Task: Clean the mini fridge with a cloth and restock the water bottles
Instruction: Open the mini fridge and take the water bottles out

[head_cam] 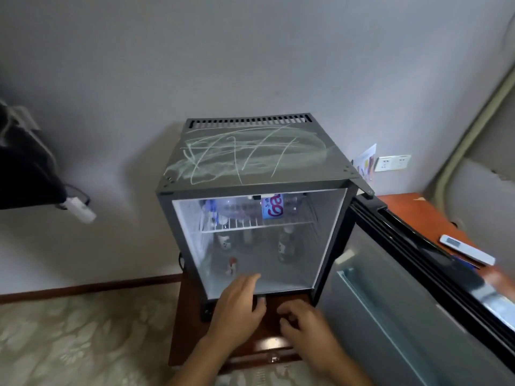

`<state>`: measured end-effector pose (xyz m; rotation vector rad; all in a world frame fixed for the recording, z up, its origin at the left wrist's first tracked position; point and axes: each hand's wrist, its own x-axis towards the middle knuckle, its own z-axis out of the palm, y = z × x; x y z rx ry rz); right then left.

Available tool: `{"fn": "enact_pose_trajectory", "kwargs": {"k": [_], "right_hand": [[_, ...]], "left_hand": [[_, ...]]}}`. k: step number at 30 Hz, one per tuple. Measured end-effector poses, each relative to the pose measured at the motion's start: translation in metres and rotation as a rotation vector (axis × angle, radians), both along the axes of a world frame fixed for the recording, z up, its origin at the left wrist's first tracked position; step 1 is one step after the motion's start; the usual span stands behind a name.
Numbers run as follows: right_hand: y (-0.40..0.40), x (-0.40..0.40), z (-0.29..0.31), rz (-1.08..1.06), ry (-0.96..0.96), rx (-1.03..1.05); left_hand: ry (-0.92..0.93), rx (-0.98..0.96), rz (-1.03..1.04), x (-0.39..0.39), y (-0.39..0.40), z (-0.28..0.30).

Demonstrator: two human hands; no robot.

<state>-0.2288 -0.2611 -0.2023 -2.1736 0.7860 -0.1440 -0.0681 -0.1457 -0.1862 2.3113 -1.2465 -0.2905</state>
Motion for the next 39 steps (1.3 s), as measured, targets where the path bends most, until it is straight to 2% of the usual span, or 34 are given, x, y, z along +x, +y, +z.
{"fn": "enact_pose_trajectory", "kwargs": {"k": [3, 5, 9, 12, 14, 17, 20, 23, 26, 28, 30, 34, 37, 38, 39], "right_hand": [[-0.013, 0.024, 0.000, 0.111, 0.194, -0.025], [-0.023, 0.048, 0.003, 0.074, 0.251, -0.072], [-0.063, 0.117, 0.015, -0.221, 0.256, -0.109], [-0.099, 0.159, 0.008, -0.367, 0.308, -0.247], [-0.120, 0.176, -0.006, -0.407, 0.311, -0.234], [-0.139, 0.186, -0.024, -0.343, 0.386, -0.319], [-0.141, 0.183, -0.027, -0.348, 0.364, -0.354], [-0.109, 0.165, -0.008, -0.360, 0.317, -0.423], [-0.068, 0.131, 0.004, -0.388, 0.233, -0.365], [-0.033, 0.106, 0.019, -0.397, 0.174, -0.416], [0.001, 0.070, 0.038, -0.450, 0.153, -0.370], [0.056, -0.016, 0.072, -0.559, 0.105, -0.393], [0.087, -0.094, 0.084, -0.576, 0.052, -0.368], [0.095, -0.117, 0.086, -0.585, 0.026, -0.387], [0.106, -0.145, 0.089, -0.602, 0.007, -0.404]], "left_hand": [[0.008, 0.021, -0.077, 0.041, -0.021, -0.007], [-0.001, 0.021, -0.095, 0.066, -0.035, -0.009], [-0.036, 0.041, -0.121, 0.102, -0.065, -0.014], [-0.042, 0.084, -0.162, 0.116, -0.086, -0.023], [-0.035, 0.082, -0.193, 0.118, -0.095, -0.027], [-0.016, 0.075, -0.248, 0.119, -0.100, -0.034], [0.039, 0.082, -0.263, 0.122, -0.099, -0.041], [0.090, 0.057, -0.283, 0.120, -0.097, -0.042], [0.148, 0.075, -0.314, 0.107, -0.090, -0.040], [0.264, 0.026, -0.344, 0.091, -0.083, -0.039], [0.341, 0.023, -0.409, 0.060, -0.070, -0.032], [0.250, -0.063, -0.616, -0.022, -0.032, -0.025], [0.224, -0.012, -0.751, -0.098, -0.015, 0.001], [0.107, -0.042, -0.792, -0.118, -0.011, 0.002], [0.186, -0.014, -0.781, -0.144, -0.004, 0.006]]}}
